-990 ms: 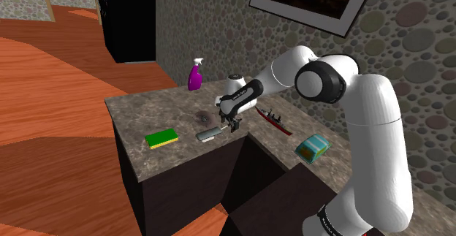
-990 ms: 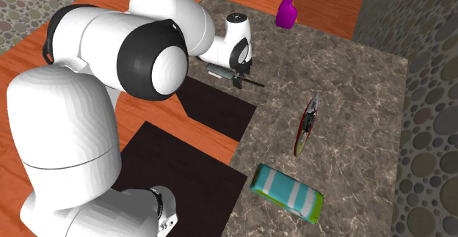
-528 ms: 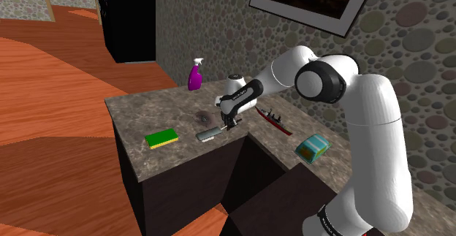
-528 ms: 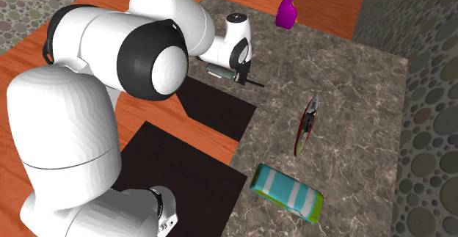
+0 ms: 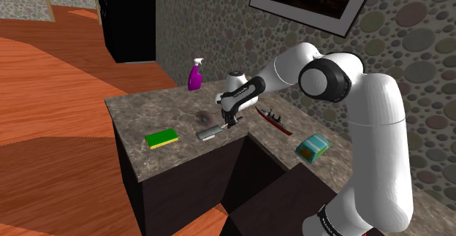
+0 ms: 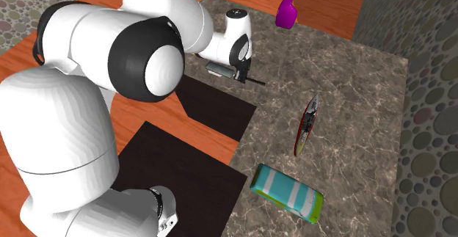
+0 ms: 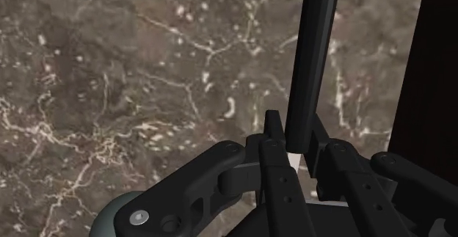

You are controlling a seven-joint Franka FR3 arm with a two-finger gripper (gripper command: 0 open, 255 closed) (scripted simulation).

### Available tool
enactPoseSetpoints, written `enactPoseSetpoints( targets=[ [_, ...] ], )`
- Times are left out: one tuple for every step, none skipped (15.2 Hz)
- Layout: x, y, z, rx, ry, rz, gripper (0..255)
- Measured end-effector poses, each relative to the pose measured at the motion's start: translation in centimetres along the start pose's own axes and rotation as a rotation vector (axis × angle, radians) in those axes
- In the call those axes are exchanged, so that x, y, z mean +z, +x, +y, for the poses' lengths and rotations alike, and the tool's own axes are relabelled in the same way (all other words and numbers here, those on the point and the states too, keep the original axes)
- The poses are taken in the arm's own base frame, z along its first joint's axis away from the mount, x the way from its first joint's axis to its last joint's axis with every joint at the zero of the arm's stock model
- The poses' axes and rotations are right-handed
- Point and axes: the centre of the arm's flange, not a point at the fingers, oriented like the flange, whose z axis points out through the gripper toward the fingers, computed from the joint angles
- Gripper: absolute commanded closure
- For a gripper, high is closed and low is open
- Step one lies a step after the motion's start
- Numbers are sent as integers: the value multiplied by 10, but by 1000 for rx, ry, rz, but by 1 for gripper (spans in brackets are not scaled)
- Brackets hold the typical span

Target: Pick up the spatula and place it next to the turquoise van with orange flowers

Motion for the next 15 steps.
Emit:
enactPoseSetpoints(
  targets=[
    [-4,-1,0,0,0,0,255],
    [-10,-1,1,0,0,0,255],
    [-15,-2,1,0,0,0,255],
    [-20,-3,1,0,0,0,255],
    [-26,-3,1,0,0,0,255],
    [-30,-4,1,0,0,0,255],
    [-35,-6,1,0,0,0,255],
    [-41,-6,0,0,0,0,255],
    [-46,-8,0,0,0,0,255],
    [-51,-8,1,0,0,0,255],
    [-57,-8,1,0,0,0,255],
    [-62,-9,1,0,0,0,255],
    [-67,-10,1,0,0,0,255],
    [-73,-10,2,0,0,0,255],
    [-79,-12,1,0,0,0,255]
  ],
)
